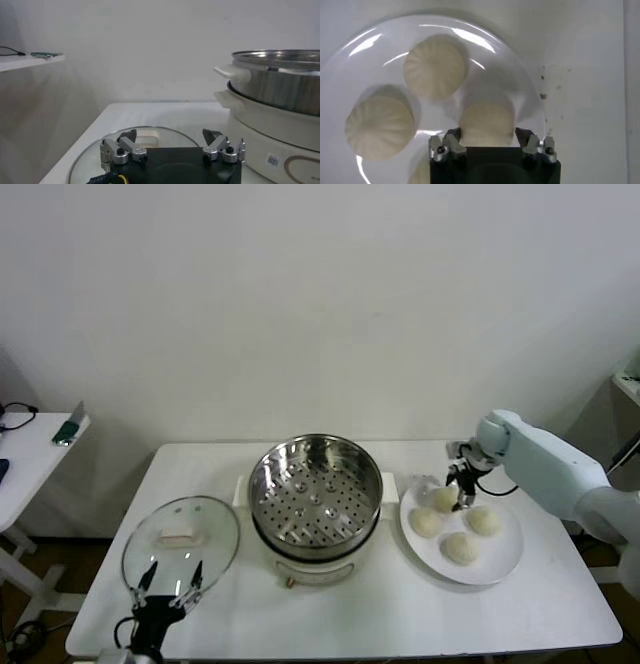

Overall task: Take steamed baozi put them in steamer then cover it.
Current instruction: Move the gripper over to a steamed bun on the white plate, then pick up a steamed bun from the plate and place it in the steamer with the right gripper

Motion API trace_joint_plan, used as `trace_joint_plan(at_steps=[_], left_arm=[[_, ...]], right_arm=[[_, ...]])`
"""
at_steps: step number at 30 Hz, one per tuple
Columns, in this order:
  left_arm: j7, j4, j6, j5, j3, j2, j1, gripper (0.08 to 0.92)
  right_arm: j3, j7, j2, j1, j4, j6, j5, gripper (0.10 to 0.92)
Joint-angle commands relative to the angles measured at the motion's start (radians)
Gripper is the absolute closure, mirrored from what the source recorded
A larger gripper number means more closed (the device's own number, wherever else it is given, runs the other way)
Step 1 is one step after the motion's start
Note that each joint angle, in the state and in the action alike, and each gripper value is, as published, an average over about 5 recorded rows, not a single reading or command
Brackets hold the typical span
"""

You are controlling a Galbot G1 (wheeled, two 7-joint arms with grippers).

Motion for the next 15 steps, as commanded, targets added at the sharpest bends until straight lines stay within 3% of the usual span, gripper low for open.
trace_joint_plan(at_steps=[1, 6, 15], left_arm=[[0.0, 0.0, 0.001, 0.004, 0.002, -0.003, -0.001, 0.177], [0.0, -0.002, -0.002, 0.006, 0.003, -0.004, 0.003, 0.177], [-0.001, -0.008, -0.006, 0.009, -0.001, 0.001, 0.006, 0.177]], right_arm=[[-0.006, 0.002, -0.002, 0.012, 0.021, 0.022, -0.001, 0.342], [-0.08, 0.0, -0.054, 0.114, 0.152, 0.074, 0.029, 0.348], [-0.398, -0.025, -0.092, 0.581, 0.485, 0.199, 0.241, 0.355]])
